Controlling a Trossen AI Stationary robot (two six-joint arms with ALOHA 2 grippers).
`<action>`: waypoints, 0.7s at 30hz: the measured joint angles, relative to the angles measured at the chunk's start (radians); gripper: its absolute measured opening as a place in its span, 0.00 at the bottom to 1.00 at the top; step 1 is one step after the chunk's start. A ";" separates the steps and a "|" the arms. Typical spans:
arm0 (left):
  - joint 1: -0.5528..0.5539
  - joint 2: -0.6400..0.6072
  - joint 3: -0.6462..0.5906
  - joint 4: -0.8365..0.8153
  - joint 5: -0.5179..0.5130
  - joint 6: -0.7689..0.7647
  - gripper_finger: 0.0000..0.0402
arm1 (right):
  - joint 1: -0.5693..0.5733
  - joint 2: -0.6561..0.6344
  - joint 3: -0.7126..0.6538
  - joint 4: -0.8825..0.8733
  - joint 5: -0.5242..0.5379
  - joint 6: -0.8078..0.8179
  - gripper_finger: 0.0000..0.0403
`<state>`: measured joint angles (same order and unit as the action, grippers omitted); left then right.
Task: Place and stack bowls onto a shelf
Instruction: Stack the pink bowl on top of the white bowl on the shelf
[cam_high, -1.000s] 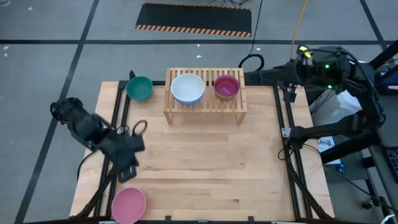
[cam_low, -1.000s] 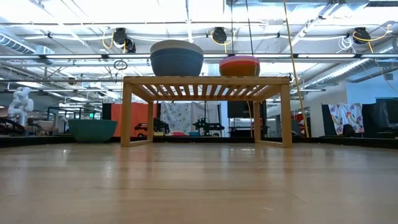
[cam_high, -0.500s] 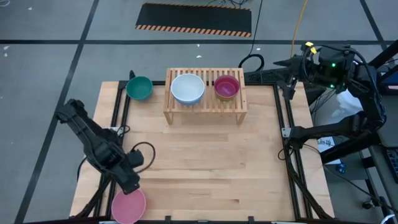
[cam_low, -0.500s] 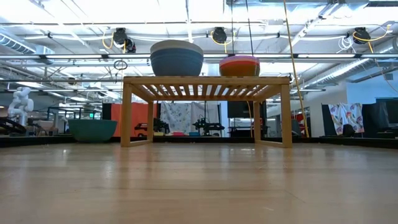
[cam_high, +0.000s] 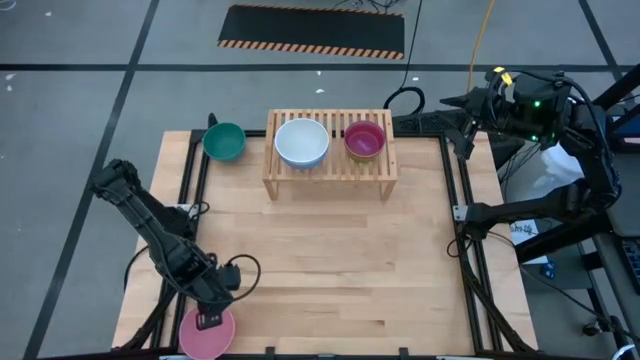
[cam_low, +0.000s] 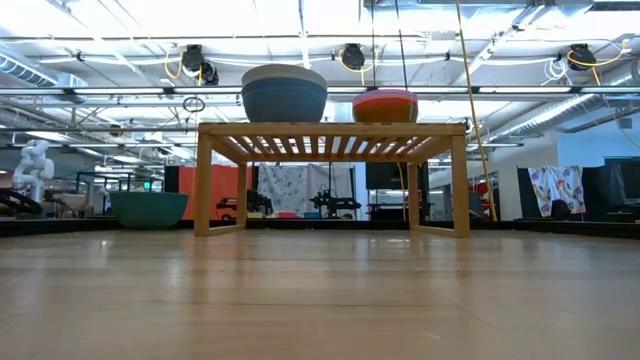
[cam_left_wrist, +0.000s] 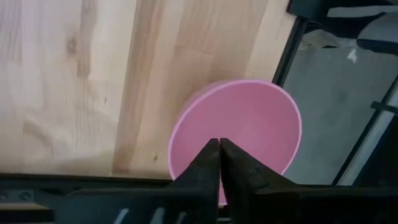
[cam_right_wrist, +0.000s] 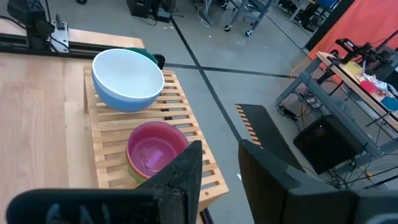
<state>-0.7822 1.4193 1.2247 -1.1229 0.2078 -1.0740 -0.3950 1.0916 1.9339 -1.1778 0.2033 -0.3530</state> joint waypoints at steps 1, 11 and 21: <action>0.000 0.000 0.000 0.000 0.000 0.010 0.02 | 0.000 0.000 0.000 0.000 0.000 0.000 0.25; -0.001 0.000 0.000 -0.053 0.001 0.001 0.09 | 0.000 0.000 0.000 0.000 0.000 0.000 0.25; -0.034 0.000 -0.087 0.063 0.005 -0.017 0.16 | 0.000 0.000 0.000 0.000 0.000 0.027 0.25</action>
<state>-0.8165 1.4193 1.1374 -1.0598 0.2130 -1.0909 -0.3950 1.0916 1.9335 -1.1780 0.2033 -0.3261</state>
